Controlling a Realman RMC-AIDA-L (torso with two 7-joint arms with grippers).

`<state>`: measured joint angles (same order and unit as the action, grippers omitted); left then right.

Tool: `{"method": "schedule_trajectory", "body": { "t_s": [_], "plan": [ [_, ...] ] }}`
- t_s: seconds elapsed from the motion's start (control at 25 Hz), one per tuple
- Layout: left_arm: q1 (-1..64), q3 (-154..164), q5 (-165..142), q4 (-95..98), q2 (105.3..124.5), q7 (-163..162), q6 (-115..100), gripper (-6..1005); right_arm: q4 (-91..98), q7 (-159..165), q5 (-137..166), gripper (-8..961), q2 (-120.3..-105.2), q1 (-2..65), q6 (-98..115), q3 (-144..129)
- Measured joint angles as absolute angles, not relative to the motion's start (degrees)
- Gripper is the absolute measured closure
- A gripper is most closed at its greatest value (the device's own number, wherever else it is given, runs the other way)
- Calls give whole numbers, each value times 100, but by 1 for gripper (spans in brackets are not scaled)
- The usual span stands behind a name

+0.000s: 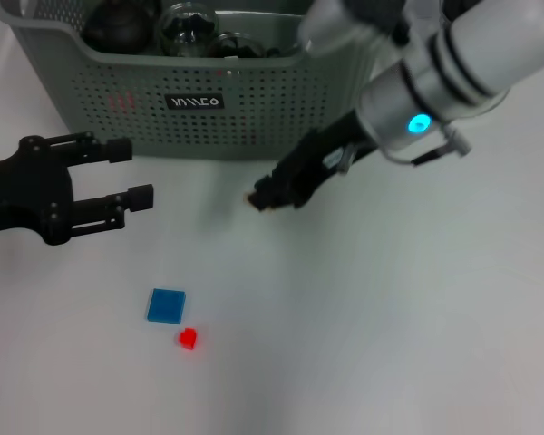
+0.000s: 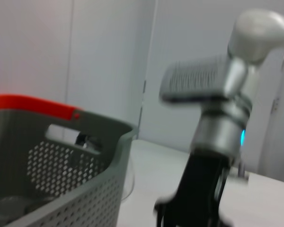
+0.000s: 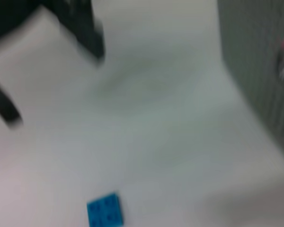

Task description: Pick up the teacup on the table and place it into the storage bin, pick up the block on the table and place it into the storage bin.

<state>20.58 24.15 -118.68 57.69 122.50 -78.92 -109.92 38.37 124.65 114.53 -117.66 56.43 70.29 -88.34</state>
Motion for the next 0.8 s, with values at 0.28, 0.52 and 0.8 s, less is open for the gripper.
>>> {"method": "schedule_trajectory", "body": {
  "t_s": [0.28,0.52,0.8],
  "plan": [
    [2017,2279,-11957,5775,12256,-7885,-11016,323,5251,13481,11929,777,-11601,5812,8687,-7161],
    [2064,2291,-11959,5752,12276,-7908,-11031,323,6101,13960,11970,778,-11505,6232,9228,-5682],
    [2154,2415,-11962,5661,12309,-7948,-11019,322,5170,13547,12426,778,-11487,6541,7146,-5918]
  ]
}}
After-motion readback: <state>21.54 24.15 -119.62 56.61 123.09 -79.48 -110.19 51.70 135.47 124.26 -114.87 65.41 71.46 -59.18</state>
